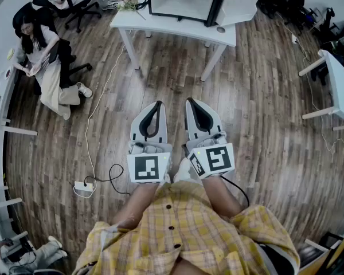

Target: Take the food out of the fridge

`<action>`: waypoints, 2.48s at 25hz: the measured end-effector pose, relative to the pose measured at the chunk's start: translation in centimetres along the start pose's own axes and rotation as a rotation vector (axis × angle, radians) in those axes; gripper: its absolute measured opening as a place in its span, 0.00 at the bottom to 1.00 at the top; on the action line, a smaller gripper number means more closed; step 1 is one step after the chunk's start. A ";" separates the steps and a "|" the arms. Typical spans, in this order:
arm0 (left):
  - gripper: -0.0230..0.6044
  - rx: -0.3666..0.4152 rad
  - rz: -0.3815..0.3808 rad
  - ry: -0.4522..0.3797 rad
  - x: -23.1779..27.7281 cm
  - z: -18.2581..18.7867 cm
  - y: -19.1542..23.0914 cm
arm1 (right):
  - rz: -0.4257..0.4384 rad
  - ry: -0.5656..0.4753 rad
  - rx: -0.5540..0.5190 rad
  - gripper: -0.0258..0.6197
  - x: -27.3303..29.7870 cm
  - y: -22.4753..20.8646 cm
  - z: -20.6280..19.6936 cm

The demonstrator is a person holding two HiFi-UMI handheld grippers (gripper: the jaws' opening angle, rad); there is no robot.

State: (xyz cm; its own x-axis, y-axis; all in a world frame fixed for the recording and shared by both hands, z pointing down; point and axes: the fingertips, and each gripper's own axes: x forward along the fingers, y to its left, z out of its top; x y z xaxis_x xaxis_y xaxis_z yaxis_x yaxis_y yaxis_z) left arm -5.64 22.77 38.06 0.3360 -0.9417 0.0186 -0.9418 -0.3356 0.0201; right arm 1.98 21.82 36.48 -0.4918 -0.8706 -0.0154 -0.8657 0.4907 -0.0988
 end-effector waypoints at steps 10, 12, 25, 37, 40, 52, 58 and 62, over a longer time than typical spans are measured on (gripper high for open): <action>0.05 0.023 -0.017 -0.075 0.9 2.6 -3.9 | 0.007 -0.037 0.020 0.05 -2.0 -2.3 1.1; 0.05 0.023 -0.016 -0.064 1.1 2.3 -4.6 | 0.016 -0.040 0.029 0.05 -2.4 -2.9 1.1; 0.05 0.067 0.061 -0.047 2.2 0.8 -7.3 | 0.066 -0.080 -0.061 0.05 -3.1 -5.6 1.0; 0.05 0.069 0.053 -0.039 6.9 0.1 -5.9 | 0.103 -0.118 -0.100 0.05 0.0 -6.8 1.7; 0.05 0.069 0.049 -0.047 8.3 0.5 -4.8 | 0.098 -0.106 -0.110 0.05 1.7 -7.2 1.7; 0.05 0.048 0.001 -0.051 16.4 0.7 1.5 | 0.061 -0.072 -0.117 0.05 11.5 -9.2 1.2; 0.05 0.041 -0.023 -0.068 20.3 2.1 5.5 | 0.022 -0.064 -0.106 0.05 17.1 -9.6 1.7; 0.05 0.033 -0.047 -0.059 22.6 2.4 7.8 | -0.009 -0.064 -0.101 0.05 20.1 -10.0 2.2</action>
State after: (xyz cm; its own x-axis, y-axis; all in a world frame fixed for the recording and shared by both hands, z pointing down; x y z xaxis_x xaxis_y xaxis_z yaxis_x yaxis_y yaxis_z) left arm -5.44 -1.20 36.25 0.3796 -0.9243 -0.0408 -0.9251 -0.3794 -0.0137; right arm 0.95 -0.70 34.98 -0.4794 -0.8741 -0.0788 -0.8769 0.4808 0.0019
